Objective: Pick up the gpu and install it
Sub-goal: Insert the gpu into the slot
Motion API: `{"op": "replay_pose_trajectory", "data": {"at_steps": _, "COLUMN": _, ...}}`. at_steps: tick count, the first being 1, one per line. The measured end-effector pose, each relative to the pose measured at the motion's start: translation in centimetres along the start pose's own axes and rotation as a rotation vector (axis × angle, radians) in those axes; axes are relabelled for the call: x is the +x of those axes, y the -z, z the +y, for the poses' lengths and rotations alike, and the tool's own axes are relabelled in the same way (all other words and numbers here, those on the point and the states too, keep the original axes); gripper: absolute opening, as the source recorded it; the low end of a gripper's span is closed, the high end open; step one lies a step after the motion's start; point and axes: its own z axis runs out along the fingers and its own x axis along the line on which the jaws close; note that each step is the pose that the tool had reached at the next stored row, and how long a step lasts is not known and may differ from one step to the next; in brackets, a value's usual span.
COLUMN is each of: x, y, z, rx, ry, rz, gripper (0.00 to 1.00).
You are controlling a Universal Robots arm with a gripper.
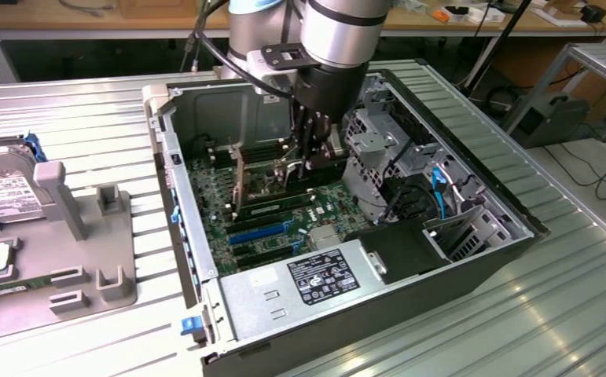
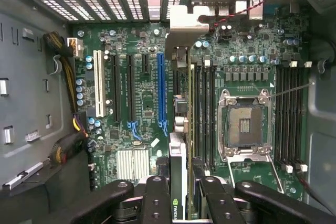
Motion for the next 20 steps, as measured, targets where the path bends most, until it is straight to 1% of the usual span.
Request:
{"op": "replay_pose_trajectory", "data": {"at_steps": 4, "x": 0.5, "y": -0.07, "z": 0.43, "rx": 0.0000, "ry": 0.000, "rz": 0.0000, "gripper": 0.27}}
{"op": "replay_pose_trajectory", "data": {"at_steps": 8, "x": 0.6, "y": -0.35, "z": 0.96, "rx": 0.0000, "ry": 0.000, "rz": 0.0000, "gripper": 0.27}}
{"op": "replay_pose_trajectory", "data": {"at_steps": 9, "x": 0.6, "y": -0.45, "z": 1.11, "rx": 0.0000, "ry": 0.000, "rz": -0.0001, "gripper": 0.27}}
{"op": "replay_pose_trajectory", "data": {"at_steps": 11, "x": 0.8, "y": -1.03, "z": 1.72, "rx": 0.0000, "ry": 0.000, "rz": -0.0001, "gripper": 0.27}}
{"op": "replay_pose_trajectory", "data": {"at_steps": 14, "x": 1.1, "y": -1.46, "z": 1.95, "rx": -0.0001, "ry": 0.000, "rz": 0.0001, "gripper": 0.27}}
{"op": "replay_pose_trajectory", "data": {"at_steps": 17, "x": 1.8, "y": -1.69, "z": 2.08, "rx": 0.0000, "ry": 0.000, "rz": -0.0001, "gripper": 0.27}}
{"op": "replay_pose_trajectory", "data": {"at_steps": 20, "x": 1.9, "y": -1.95, "z": 2.43, "rx": -0.0001, "ry": 0.000, "rz": 0.0000, "gripper": 0.27}}
